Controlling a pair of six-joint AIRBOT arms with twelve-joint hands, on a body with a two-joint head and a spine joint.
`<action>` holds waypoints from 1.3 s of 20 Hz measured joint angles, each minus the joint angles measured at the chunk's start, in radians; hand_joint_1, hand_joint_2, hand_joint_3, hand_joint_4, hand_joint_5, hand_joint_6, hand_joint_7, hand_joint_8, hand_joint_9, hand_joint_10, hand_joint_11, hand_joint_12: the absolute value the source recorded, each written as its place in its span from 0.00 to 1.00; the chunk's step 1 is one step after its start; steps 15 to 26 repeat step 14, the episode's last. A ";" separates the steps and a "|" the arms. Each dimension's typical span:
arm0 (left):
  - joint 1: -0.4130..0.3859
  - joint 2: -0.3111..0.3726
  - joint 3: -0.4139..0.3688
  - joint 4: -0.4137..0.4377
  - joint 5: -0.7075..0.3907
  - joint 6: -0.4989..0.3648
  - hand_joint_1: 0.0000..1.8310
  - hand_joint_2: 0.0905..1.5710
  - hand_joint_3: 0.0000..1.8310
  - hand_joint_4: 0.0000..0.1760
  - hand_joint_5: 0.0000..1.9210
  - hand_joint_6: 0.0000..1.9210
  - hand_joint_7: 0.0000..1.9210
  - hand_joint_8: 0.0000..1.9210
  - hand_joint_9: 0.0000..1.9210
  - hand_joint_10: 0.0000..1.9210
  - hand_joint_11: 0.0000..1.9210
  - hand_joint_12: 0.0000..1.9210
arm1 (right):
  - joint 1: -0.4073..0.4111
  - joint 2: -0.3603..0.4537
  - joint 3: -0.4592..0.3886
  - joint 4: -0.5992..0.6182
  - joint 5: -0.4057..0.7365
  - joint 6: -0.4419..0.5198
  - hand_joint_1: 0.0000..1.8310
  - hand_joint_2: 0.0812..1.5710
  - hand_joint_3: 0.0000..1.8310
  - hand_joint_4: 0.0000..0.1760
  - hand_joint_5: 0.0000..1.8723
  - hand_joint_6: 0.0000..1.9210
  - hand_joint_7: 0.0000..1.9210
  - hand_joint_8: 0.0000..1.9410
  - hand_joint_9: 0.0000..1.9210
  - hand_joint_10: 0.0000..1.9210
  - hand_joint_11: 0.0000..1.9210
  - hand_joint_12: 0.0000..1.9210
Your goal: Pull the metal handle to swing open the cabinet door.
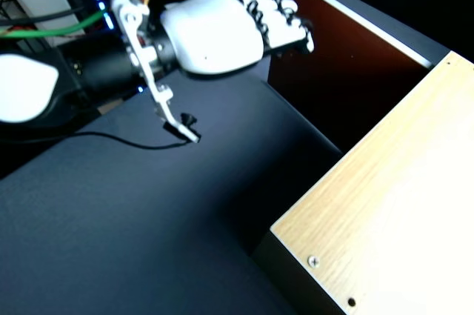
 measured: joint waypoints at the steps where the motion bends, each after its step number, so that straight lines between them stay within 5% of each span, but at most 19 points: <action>1: 0.000 0.000 0.000 0.000 0.000 0.000 0.00 1.00 0.09 0.00 0.18 0.00 0.20 0.00 0.20 0.00 0.03 0.40 | 0.000 0.000 0.000 0.001 -0.001 0.000 0.00 1.00 0.05 0.00 0.10 0.00 0.14 0.00 0.14 0.00 0.00 0.40; 26: 0.000 0.000 0.000 0.000 0.001 0.000 0.00 1.00 0.09 0.00 0.18 0.00 0.20 0.00 0.20 0.00 0.03 0.40 | 0.001 0.010 0.020 -0.019 -0.003 0.000 0.00 1.00 0.05 0.00 0.10 0.00 0.14 0.00 0.14 0.00 0.00 0.39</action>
